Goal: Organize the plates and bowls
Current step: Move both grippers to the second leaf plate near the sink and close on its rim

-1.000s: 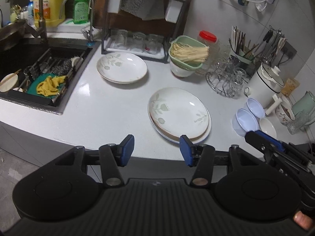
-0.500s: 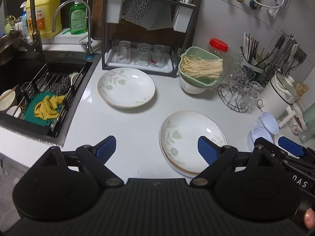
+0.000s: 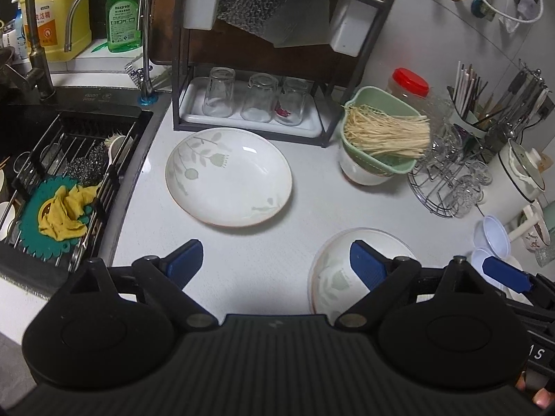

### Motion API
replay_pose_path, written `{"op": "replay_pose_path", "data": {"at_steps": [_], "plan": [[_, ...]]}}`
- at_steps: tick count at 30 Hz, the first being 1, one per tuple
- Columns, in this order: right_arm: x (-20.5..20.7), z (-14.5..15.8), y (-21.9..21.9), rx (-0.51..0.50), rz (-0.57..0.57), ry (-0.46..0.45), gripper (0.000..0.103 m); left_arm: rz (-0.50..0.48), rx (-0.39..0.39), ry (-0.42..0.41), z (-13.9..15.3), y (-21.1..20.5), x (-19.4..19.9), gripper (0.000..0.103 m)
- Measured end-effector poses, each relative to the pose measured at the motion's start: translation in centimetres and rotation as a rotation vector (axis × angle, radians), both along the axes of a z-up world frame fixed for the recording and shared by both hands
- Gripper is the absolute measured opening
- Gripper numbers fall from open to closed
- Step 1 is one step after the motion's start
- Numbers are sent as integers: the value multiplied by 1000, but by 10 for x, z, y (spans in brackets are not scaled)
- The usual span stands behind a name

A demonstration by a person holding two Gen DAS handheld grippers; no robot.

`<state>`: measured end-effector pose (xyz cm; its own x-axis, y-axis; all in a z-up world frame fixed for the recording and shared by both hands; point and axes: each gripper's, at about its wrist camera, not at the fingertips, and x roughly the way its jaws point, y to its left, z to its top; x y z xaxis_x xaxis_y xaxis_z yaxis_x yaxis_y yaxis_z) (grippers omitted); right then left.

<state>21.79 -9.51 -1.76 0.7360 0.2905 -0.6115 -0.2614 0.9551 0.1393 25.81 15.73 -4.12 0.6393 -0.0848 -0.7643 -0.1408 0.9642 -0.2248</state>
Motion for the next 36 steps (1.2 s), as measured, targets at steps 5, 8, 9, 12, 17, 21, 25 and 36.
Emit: {"op": "replay_pose_path", "data": {"at_steps": [5,8,9,12,17,21,25,36], "plan": [[26,-10,23,5,10,27,84,5,-13,16,-12,30,27,94],[39,-16,37,4,14,36,84,3,-18,24,-18,45,40,94],[44,-18,42,3,12,43,84,2,-20,28,-20,50,45,94],[57,-24,53,7,5,63,84,0,-27,37,-25,64,57,94],[74,-33,73,2,3,84,84,-4,-30,54,-37,87,77,94],[87,-42,87,2,-3,111,84,-21,-38,69,-47,102,92,94],[101,-51,99,-5,-3,143,83,-31,-38,76,-56,115,108,94],[145,-75,121,-2,-2,231,73,-60,-117,139,-83,139,153,92]]}}
